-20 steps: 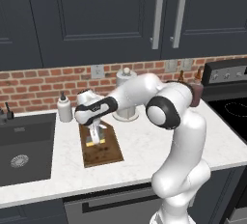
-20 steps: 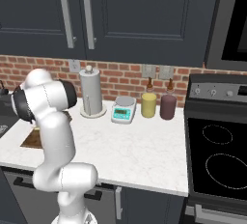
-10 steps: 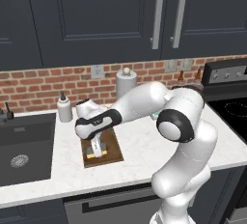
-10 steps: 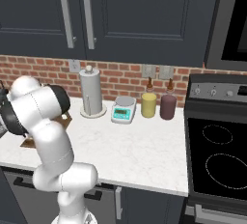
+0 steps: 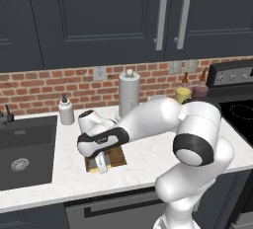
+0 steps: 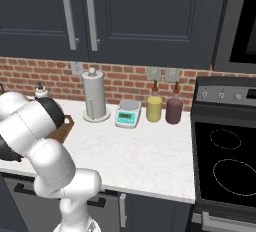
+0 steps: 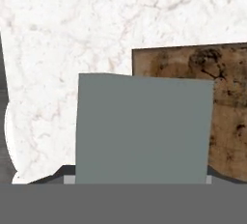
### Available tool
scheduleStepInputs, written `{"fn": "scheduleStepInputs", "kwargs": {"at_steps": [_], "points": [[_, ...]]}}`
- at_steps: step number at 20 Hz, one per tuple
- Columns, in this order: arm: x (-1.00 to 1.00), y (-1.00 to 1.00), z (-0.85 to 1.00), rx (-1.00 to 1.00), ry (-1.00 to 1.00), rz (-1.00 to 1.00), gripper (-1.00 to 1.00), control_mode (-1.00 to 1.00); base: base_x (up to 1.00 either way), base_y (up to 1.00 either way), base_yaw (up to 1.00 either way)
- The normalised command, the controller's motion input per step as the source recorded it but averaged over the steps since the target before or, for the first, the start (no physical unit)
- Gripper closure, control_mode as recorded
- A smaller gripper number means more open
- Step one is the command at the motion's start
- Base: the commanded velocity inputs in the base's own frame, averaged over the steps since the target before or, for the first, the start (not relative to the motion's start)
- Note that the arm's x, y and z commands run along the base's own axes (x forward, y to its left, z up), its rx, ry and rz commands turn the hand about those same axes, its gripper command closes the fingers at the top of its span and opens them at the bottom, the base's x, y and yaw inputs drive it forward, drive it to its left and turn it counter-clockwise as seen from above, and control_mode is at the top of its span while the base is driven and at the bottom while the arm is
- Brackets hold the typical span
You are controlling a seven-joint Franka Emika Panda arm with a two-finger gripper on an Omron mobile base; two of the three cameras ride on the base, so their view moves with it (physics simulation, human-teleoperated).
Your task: Pick up the sponge from the counter and clean the cutting board by briefly scrubbing or pressing down on the cutting board. Once finished, release the sponge.
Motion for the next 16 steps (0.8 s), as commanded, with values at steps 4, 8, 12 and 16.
{"fn": "scheduleStepInputs", "kwargs": {"at_steps": [4, 8, 12, 16], "points": [[-0.11, -0.1, 0.0, 0.0, -0.01, 0.0, 1.0, -1.0, 0.0, 0.0, 0.0], [0.07, -0.1, 0.0, 0.0, 0.0, 0.0, 1.0, -1.0, 0.0, 0.0, 0.0], [0.24, -0.04, 0.0, 0.0, 0.0, 0.0, 1.0, -1.0, 0.0, 0.0, 0.0], [0.37, 0.0, 0.0, 0.0, 0.0, 0.0, 1.0, -1.0, 0.0, 0.0, 0.0]]}}
